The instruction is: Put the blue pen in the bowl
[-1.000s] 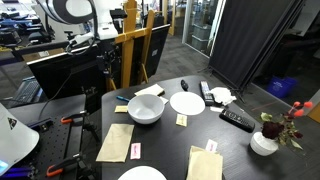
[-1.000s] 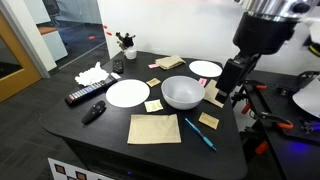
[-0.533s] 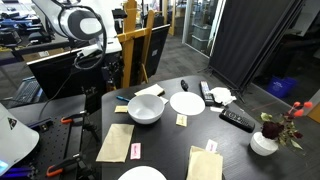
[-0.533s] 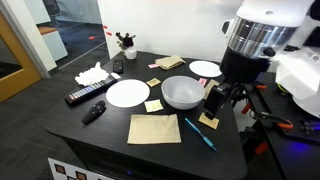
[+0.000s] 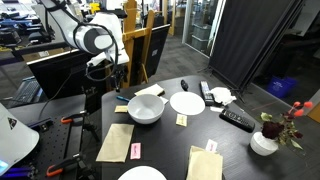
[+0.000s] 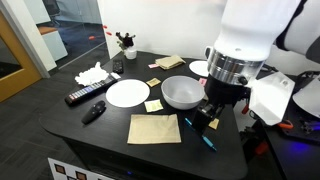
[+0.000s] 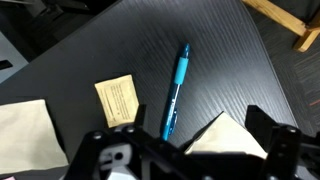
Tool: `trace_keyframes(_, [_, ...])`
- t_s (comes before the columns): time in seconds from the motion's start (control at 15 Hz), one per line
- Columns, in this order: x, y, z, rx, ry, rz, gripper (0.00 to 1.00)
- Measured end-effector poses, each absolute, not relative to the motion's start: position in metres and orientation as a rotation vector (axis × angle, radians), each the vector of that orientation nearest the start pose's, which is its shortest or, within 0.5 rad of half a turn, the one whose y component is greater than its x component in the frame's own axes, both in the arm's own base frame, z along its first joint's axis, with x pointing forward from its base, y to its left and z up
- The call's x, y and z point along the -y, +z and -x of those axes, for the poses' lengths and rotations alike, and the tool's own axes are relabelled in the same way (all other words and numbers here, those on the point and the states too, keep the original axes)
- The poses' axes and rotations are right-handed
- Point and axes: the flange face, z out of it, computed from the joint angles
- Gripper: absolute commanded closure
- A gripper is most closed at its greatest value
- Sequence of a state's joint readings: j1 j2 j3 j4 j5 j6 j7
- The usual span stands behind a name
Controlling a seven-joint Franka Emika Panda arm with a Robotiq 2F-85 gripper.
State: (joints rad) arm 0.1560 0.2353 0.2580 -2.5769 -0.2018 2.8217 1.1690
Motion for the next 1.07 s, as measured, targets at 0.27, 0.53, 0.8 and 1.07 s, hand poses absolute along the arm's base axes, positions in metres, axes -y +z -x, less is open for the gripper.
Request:
trace_keyframes(0.27, [-0.191,0.163,-0.412,-0.873,-0.007,3.027,0.0])
trace_keyframes(0.53, [-0.189,0.15,-0.421,-0.885,-0.021,3.046,0.0])
trace_keyframes(0.8, [-0.193,0.137,-0.423,-0.888,-0.015,3.053,0.0])
trace_keyframes(1.07, [-0.193,0.128,-0.423,-0.904,-0.005,3.054,0.0])
